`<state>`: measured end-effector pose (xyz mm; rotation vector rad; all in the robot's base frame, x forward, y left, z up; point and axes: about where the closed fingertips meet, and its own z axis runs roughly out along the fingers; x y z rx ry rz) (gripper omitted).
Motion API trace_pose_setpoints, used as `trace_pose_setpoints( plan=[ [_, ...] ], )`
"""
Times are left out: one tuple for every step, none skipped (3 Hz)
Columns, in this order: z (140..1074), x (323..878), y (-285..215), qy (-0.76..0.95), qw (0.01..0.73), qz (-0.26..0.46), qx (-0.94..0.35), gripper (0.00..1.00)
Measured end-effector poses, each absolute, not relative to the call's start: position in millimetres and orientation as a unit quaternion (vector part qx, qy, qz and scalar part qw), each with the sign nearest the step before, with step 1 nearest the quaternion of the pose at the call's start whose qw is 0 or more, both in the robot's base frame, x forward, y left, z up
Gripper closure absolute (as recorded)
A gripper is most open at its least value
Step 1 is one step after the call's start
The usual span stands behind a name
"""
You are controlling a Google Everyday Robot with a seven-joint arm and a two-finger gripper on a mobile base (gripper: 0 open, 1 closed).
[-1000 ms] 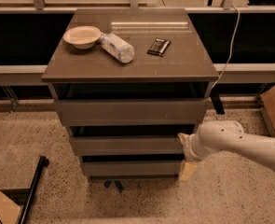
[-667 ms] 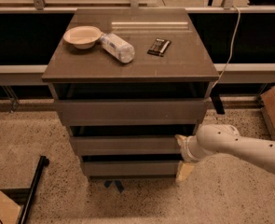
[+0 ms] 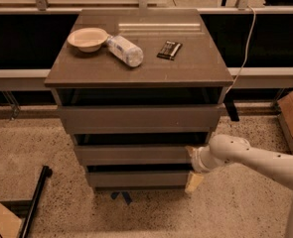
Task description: Open bottom drawer
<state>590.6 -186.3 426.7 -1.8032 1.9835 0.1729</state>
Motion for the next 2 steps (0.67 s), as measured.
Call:
trace_pose_setpoints(
  plan=[
    [398.5,592.9,-189.6,0.729,0.221,0.086,-0.642,0.00],
    [391.2,593.2,-189.4,0.730,0.219,0.090,-0.641,0.00]
  ],
)
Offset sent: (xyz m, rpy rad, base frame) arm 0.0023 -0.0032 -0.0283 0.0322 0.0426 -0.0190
